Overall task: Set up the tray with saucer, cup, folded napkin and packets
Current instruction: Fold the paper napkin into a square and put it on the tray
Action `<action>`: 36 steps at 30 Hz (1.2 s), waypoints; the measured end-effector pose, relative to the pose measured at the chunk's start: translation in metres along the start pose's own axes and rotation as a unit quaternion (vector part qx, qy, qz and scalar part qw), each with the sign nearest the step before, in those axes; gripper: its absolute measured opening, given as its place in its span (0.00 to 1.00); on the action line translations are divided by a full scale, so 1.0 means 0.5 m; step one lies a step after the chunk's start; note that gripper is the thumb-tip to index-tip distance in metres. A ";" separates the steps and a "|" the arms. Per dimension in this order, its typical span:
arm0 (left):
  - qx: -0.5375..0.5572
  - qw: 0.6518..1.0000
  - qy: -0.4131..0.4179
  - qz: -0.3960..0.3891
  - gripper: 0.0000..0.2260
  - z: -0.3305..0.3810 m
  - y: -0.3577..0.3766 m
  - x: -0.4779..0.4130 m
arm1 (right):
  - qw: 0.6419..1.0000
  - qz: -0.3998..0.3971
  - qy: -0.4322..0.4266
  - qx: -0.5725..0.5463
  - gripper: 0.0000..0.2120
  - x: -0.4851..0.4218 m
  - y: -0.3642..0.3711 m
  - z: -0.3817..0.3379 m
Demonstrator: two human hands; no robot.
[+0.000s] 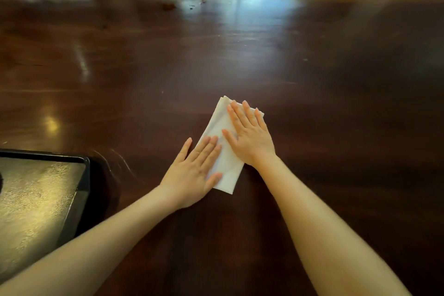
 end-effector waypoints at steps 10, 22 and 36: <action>0.037 0.973 -0.210 0.082 0.24 0.050 -0.020 -0.026 | 0.971 0.073 0.216 -0.073 0.26 0.074 -0.040 -0.075; 0.037 0.968 -0.198 0.147 0.28 0.028 0.023 -0.032 | 0.994 0.038 -0.042 0.089 0.28 -0.015 -0.010 0.022; 0.067 0.988 -0.068 0.121 0.24 -0.002 -0.014 -0.053 | 0.931 0.014 0.300 -0.208 0.17 0.062 -0.084 0.020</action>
Point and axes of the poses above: each hand's wrist, its own x-axis away from the middle knuckle, its own y-axis out of the palm, z = x × y, the point moved 1 cm from there along -x, towards the middle knuckle, and after that the axes turned 12 degrees about y, right-handed, at the moved point
